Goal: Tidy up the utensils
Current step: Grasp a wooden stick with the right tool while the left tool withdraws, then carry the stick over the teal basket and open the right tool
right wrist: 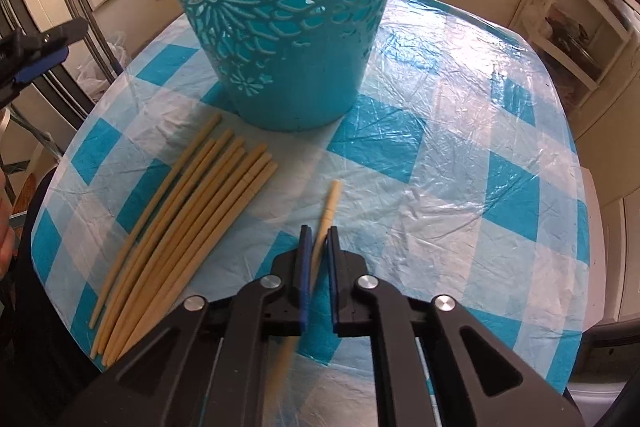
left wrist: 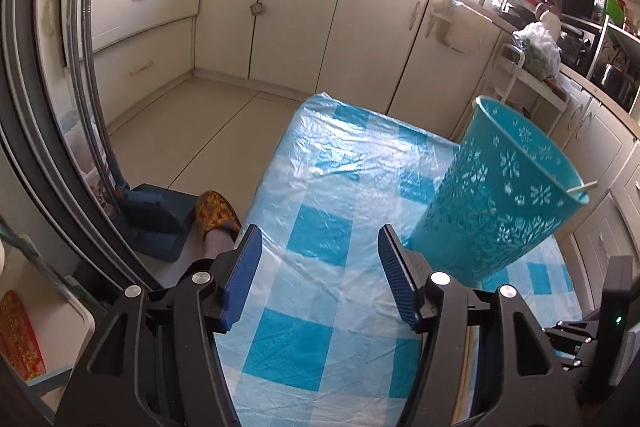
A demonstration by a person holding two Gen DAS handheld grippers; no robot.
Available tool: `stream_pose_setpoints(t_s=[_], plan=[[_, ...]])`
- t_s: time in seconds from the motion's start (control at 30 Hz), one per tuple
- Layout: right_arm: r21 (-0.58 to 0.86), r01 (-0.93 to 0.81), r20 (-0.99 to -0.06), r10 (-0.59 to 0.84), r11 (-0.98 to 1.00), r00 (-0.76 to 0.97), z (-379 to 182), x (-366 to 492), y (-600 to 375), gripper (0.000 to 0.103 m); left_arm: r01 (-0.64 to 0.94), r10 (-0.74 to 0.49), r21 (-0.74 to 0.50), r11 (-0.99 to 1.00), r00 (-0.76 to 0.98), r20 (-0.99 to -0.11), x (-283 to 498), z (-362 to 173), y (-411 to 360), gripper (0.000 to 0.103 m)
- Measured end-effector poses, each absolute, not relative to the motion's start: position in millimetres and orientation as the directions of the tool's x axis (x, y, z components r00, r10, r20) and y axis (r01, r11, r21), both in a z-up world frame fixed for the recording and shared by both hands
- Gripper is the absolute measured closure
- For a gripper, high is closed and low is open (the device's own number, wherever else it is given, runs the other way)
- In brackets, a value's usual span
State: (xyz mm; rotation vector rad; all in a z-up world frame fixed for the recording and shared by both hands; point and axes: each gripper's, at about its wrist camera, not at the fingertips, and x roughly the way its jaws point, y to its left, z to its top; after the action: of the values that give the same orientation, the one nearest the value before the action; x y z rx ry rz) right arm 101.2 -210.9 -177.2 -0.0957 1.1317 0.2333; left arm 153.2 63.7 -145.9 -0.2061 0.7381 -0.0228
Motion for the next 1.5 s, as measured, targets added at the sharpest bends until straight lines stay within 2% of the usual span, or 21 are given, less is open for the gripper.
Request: stream_pose_setpoints(t_s=[0.13, 0.27, 0.47, 0.6, 0.73, 0.93, 1.07, 1.2, 1.5], plan=[[0.113, -0.214, -0.897, 0.192, 0.97, 0.399, -176, 93, -219, 0.097, -0.044, -0.098, -0.186, 0.982, 0.718, -0.689, 152, -157, 56, 0.042], [0.241, -0.19, -0.851, 0.301, 0.952, 0.43, -162, 73, -239, 0.097, -0.043, -0.107, -0.192, 0.98, 0.701, -0.705, 152, -163, 55, 0.04], [0.49, -0.231, -0.64, 0.527, 0.84, 0.56, -99, 45, -268, 0.097, -0.054, -0.108, -0.199, 0.979, 0.686, -0.72, 151, -166, 57, 0.037], [0.567, -0.305, -0.471, 0.604, 0.766, 0.643, -48, 42, -274, 0.097, -0.064, -0.109, -0.207, 0.976, 0.681, -0.724, 147, -165, 60, 0.036], [0.562, -0.369, -0.306, 0.601, 0.74, 0.738, 3, 59, -268, 0.097, -0.07, -0.12, -0.226, 0.972, 0.679, -0.725, 142, -162, 62, 0.036], [0.509, -0.324, -0.179, 0.466, 0.797, 0.867, 35, 110, -254, 0.097, -0.071, -0.122, -0.243, 0.967, 0.71, -0.694, 126, -148, 61, 0.032], [0.482, -0.233, -0.153, 0.343, 0.844, 0.927, 26, 142, -245, 0.097, -0.063, -0.114, -0.236, 0.97, 0.738, -0.665, 117, -136, 59, 0.029], [0.453, -0.125, -0.192, 0.234, 0.882, 0.953, -1, 172, -236, 0.097, -0.053, -0.112, -0.228, 0.972, 0.75, -0.652, 112, -131, 58, 0.027], [0.405, -0.11, -0.296, 0.244, 0.908, 0.924, -32, 160, -237, 0.096, -0.066, -0.124, -0.251, 0.966, 0.733, -0.669, 116, -138, 62, 0.026]])
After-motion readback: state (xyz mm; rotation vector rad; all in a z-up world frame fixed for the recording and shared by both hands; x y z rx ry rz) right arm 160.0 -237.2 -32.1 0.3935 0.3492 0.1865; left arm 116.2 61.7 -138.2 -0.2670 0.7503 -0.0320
